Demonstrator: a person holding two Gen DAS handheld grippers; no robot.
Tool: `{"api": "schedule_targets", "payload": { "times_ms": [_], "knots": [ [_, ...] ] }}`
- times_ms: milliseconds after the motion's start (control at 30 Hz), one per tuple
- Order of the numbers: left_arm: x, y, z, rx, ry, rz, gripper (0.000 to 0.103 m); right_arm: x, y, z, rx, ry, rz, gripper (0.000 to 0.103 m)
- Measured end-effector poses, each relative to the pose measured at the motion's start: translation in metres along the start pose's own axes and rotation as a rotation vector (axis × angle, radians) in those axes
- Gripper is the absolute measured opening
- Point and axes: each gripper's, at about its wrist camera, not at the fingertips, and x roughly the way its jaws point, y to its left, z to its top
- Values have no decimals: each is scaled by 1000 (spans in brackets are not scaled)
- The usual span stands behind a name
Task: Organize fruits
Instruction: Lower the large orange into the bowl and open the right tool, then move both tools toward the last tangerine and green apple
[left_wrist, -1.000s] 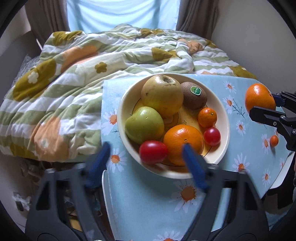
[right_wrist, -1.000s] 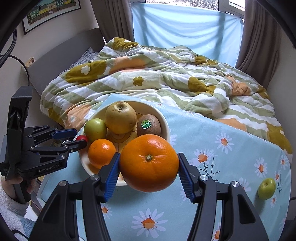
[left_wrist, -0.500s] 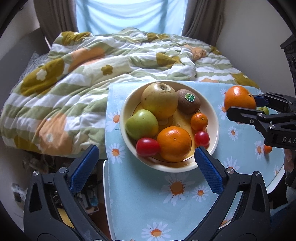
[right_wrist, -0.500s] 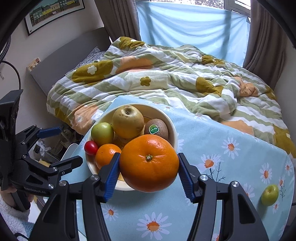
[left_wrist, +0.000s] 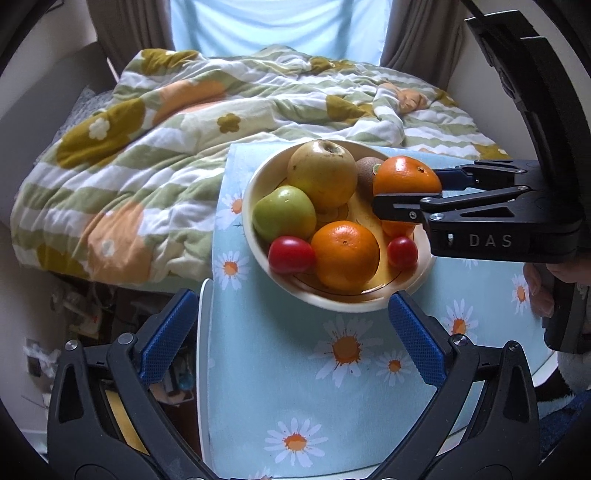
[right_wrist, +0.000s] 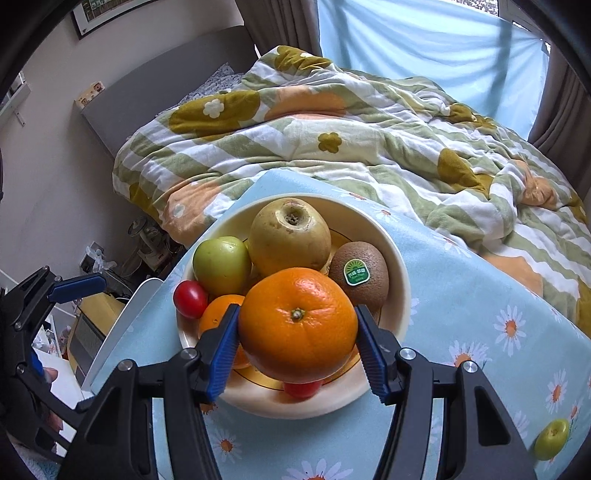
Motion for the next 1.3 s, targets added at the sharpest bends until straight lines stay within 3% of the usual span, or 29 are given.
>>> {"api": "schedule_targets", "payload": {
  "times_ms": [333,367,467,567,667,833,1300],
  "knots": [
    [0,4,-12,-26,13,3,103,15,1,3,14,25,-10,56],
    [0,4,-12,-27,14,2,103,14,1,3,14,11,-8,59],
    [0,4,-14,-26,15,-1,103,5,3,5,0,-25,-11,87],
    [-2,3,-15,-24,15,-7,103,-1,4,3,-2,-41,-18,89],
    [-6,2,-15,-17,10,-11,103,-6,2,-1,7,-47,-22,102],
    [-18,0,-11,5,-9,-15,103,-21,1,-5,25,-49,-17,102],
    [-54,-15,10,105,-46,-61,103,-102,1,-20,134,-120,-118,103]
  ]
}}
